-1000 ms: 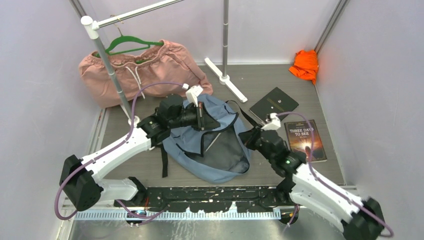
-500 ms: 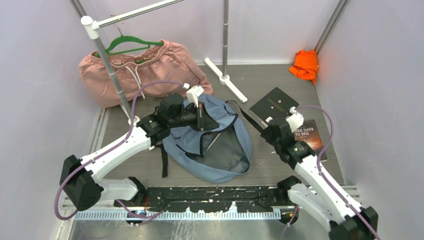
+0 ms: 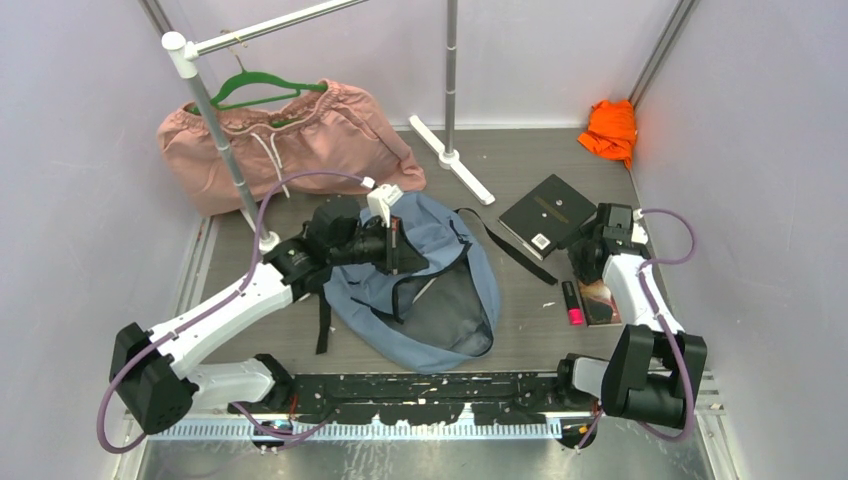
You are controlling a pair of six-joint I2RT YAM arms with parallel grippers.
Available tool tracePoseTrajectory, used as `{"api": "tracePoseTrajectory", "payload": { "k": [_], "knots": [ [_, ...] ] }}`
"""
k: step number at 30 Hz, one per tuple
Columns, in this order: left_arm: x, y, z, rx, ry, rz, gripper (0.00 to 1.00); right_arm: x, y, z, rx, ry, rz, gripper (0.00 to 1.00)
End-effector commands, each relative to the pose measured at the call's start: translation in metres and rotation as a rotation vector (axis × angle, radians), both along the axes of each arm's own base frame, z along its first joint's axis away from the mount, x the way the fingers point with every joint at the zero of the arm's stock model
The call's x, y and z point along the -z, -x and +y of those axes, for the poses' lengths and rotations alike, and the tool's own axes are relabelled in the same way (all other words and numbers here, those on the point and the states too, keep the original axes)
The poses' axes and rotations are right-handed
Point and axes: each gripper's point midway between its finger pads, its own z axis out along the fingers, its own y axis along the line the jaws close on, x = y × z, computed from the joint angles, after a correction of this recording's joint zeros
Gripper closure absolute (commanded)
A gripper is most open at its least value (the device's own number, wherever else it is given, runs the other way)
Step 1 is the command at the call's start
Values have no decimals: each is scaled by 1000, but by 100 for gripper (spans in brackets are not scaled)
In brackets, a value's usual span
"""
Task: Pack the student bag
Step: Pick up the book from the center of the board.
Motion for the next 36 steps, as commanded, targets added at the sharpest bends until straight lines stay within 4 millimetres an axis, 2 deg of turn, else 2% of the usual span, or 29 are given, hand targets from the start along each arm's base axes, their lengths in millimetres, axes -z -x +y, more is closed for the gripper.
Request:
{"api": "tracePoseTrajectory", "payload": {
  "k": [1, 4, 8, 13, 18, 21, 25, 27, 31, 36],
  "knots": [
    [-10, 6, -2, 41, 48, -39, 100, -20, -11, -8, 4, 25, -37, 30],
    [-10, 9, -2, 51, 63, -41, 100, -21, -10, -14, 17, 60, -41, 29],
    [-5, 11, -5, 70, 65, -30, 100, -21, -17, -15, -5, 72, -52, 27],
    [-5, 11, -9, 86, 79, -27, 100, -20, -44, -10, -54, 43, -94, 23],
    [-3, 13, -10, 108, 65, -22, 100, -19, -72, -25, -38, 81, -75, 21],
    [12, 17, -8, 116, 30, 8, 100, -14, -88, -28, -33, 67, -63, 21],
    [56, 21, 4, 107, -104, 5, 100, -6, -105, -24, -40, 23, -63, 21],
    [66, 21, 9, 98, -126, -5, 100, -2, -108, -24, -42, 21, -58, 20],
    [74, 14, 11, 68, -160, -7, 100, 0, -112, -15, -68, -18, -88, 20],
    [58, 0, 16, 46, -248, -54, 99, 3, -112, -13, -70, -31, -92, 20]
  ]
}}
